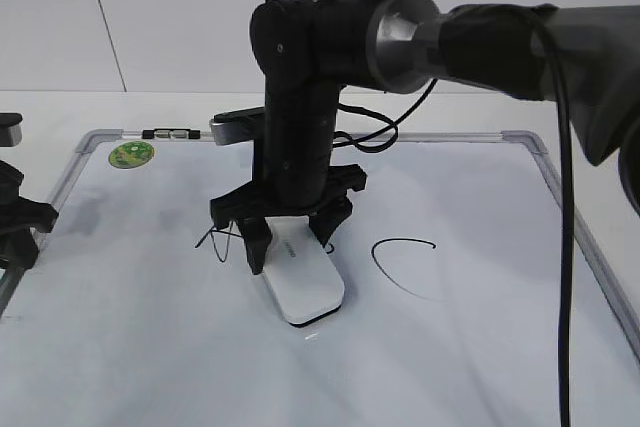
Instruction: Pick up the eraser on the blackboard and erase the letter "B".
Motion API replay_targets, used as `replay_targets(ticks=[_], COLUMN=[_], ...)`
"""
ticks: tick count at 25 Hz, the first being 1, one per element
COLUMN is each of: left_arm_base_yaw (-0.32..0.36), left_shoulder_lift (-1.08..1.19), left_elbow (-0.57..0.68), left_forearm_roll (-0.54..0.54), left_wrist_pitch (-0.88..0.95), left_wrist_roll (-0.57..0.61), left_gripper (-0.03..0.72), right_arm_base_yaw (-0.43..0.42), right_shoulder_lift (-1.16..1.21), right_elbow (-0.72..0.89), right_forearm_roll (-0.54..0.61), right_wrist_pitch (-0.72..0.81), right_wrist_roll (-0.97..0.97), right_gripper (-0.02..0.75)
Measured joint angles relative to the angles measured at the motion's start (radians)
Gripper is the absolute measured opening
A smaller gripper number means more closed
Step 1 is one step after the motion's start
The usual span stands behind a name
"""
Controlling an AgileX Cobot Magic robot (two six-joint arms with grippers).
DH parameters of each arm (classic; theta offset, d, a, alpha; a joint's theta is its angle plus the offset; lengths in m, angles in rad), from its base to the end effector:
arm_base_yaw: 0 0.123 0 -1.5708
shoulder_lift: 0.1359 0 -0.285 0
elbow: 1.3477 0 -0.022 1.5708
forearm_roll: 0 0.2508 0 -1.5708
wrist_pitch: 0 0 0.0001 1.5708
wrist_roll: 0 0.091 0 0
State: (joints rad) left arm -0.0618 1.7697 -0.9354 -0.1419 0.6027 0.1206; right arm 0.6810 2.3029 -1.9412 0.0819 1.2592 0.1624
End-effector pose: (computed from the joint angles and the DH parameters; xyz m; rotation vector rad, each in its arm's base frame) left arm 0.3118 -0.0266 0.1495 0.1084 2.9137 -0.1267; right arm 0.3593 0.3003 0.1697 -0.7684 3.0414 0.1361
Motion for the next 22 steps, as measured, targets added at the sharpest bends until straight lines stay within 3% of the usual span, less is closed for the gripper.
replay_targets(ticks=[8,22], left_arm_base_yaw=[0.0,0.0], left_shoulder_lift=[0.0,0.0], left_elbow=[0.0,0.0], left_forearm_roll=[-0.002,-0.003], left_wrist_pitch=[0.0,0.0], left_wrist_roll=[0.0,0.0], left_gripper=[0.146,0.146], right_arm_base_yaw=[-0.074,-0.111], right_shoulder_lift=[0.002,0.002], right_elbow=[0.0,-0.002], right_forearm_roll=[0.025,-0.039], right_wrist_pitch=[-0.005,-0.018], right_wrist_roll=[0.006,0.007], right_gripper=[0.554,0.554])
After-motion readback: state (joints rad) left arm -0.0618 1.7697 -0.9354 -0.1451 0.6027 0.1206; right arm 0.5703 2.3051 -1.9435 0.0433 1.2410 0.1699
